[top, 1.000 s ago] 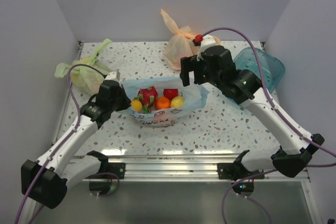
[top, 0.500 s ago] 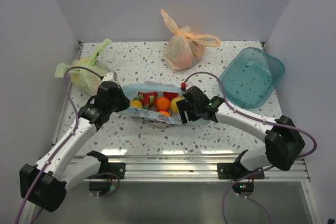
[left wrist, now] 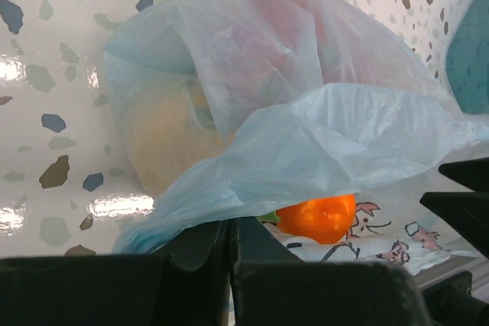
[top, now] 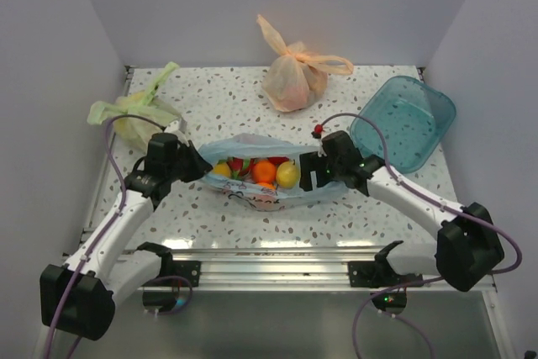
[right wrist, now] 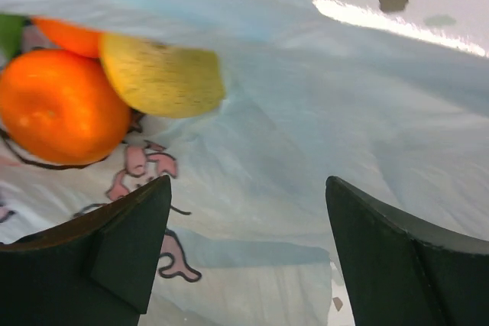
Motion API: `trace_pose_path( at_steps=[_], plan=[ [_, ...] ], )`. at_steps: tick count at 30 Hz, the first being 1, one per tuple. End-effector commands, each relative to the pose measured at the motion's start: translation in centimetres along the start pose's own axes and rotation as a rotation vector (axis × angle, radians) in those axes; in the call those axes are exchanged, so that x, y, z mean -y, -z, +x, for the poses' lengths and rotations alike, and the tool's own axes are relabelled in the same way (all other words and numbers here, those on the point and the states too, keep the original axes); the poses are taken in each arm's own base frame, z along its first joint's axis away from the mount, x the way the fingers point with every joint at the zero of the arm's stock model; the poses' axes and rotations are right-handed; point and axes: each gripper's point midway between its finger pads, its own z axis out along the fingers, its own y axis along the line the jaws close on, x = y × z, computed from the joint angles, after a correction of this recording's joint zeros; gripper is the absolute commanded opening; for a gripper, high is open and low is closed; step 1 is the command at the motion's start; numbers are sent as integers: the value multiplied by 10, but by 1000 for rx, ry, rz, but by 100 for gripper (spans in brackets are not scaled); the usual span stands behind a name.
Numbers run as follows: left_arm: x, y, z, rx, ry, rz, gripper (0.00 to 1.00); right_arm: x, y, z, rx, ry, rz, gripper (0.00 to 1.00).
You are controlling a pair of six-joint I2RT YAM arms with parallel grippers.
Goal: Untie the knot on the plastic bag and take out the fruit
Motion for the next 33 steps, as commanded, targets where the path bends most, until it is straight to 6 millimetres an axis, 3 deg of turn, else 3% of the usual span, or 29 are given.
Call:
trace_pose_path(
  at_steps=[1,6,10,13,16,18,19,23,26,28,29,30,31,33],
  plan=[
    [13,3,-4,1,-96,88,0,-43,38,-42,122,140,-139,86],
    [7,9,5,-4,-156,92,0,-97,65,-60,179,314,-204,84],
    [5,11,9,-8,-184,94,0,-120,59,-68,200,307,-243,77],
    [5,13,10,-7,-200,107,0,-132,42,-57,157,341,-261,67],
    [5,14,12,-3,-220,118,0,-150,15,-25,60,424,-296,59],
    [6,14,12,3,-232,129,0,-172,8,1,-4,508,-363,52],
    [4,13,15,-2,-234,130,0,-175,-5,20,-71,544,-370,49],
    [0,11,20,-13,-267,129,0,-204,-8,87,-273,758,-485,34],
    [-4,12,20,-12,-300,115,0,-212,-5,109,-347,845,-507,26],
    [-4,13,20,-5,-319,119,0,-208,-5,107,-341,850,-483,26],
    [-3,14,20,0,-325,128,0,-210,-1,97,-290,850,-472,29],
    [-2,14,18,8,-328,132,0,-210,3,92,-263,842,-471,35],
    [-2,14,19,11,-331,137,0,-212,7,85,-230,835,-465,48],
    [1,15,20,16,-336,155,0,-221,21,59,-123,797,-449,58]
  ],
)
